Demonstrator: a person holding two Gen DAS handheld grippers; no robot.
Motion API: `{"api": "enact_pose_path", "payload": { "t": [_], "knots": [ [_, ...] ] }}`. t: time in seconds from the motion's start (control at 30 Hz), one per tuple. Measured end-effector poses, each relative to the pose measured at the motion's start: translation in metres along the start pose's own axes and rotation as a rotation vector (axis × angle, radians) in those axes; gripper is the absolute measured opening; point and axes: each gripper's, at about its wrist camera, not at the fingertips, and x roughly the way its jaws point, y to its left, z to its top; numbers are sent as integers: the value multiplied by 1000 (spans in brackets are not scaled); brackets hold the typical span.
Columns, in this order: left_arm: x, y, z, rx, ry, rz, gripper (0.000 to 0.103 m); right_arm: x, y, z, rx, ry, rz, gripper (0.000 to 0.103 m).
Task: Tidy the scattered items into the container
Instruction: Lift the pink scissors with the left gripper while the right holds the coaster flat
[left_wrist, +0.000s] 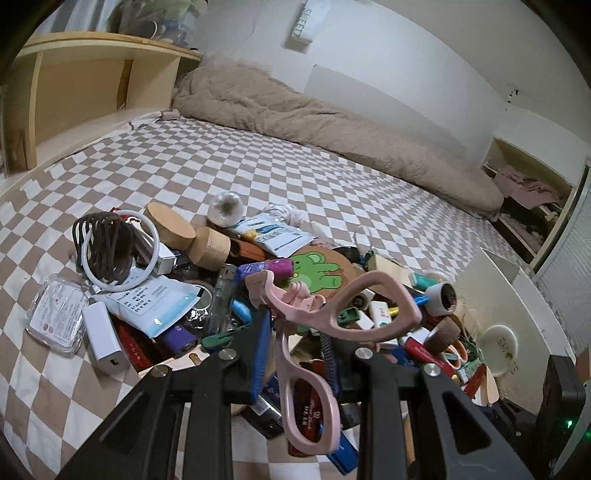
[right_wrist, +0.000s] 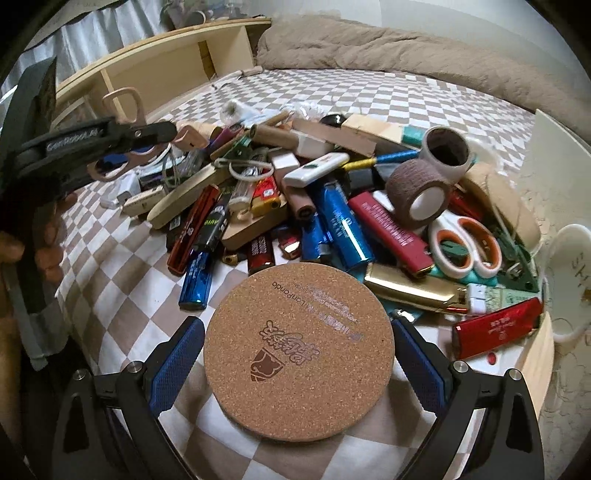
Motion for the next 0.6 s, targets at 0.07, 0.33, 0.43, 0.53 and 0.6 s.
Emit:
{"api": "enact_pose_path", "payload": {
  "t": [0.07, 0.33, 0.43, 0.53, 0.6],
  "knots": [
    [-2, 0, -2, -3, 0, -4, 26, -4, -1, 1, 7, -12, -4, 100],
    [-10, -8, -16, -63, 8, -42, 26, -9, 3, 10, 1, -54, -26, 100],
    [-14, -14, -24, -58, 11, -44, 26, -13, 3, 11, -3, -58, -28, 100],
    [-16, -20, -30, -55, 19, -51, 26, -16, 3, 10, -4, -63, -29, 100],
    [-19, -25, -34, -42, 17, -46, 26, -19, 3, 9, -2, -67, -27, 100]
  ]
}}
